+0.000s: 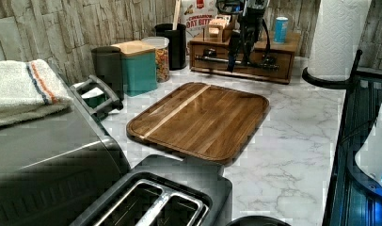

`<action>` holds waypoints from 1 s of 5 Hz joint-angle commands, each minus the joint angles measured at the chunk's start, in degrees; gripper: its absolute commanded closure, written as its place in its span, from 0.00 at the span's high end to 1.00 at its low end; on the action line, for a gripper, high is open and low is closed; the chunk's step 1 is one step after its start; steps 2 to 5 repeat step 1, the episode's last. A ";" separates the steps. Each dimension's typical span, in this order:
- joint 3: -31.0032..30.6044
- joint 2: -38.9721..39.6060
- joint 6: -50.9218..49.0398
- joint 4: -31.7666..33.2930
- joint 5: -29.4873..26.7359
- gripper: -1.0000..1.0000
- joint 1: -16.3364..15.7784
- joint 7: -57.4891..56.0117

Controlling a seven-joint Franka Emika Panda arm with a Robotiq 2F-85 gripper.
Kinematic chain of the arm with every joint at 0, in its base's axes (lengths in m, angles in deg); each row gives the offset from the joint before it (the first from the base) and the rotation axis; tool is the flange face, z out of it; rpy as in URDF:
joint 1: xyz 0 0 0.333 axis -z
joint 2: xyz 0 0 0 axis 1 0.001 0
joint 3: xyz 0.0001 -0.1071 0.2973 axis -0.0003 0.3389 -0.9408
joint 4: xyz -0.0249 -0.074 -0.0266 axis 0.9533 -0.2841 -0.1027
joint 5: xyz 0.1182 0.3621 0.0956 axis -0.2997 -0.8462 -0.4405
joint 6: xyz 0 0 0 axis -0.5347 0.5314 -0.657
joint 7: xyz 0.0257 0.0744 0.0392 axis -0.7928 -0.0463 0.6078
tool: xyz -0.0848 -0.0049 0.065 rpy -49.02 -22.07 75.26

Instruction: Open the drawer.

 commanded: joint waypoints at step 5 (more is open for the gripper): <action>-7.33 -11.55 -5.73 5.90 8.40 1.00 -5.60 15.89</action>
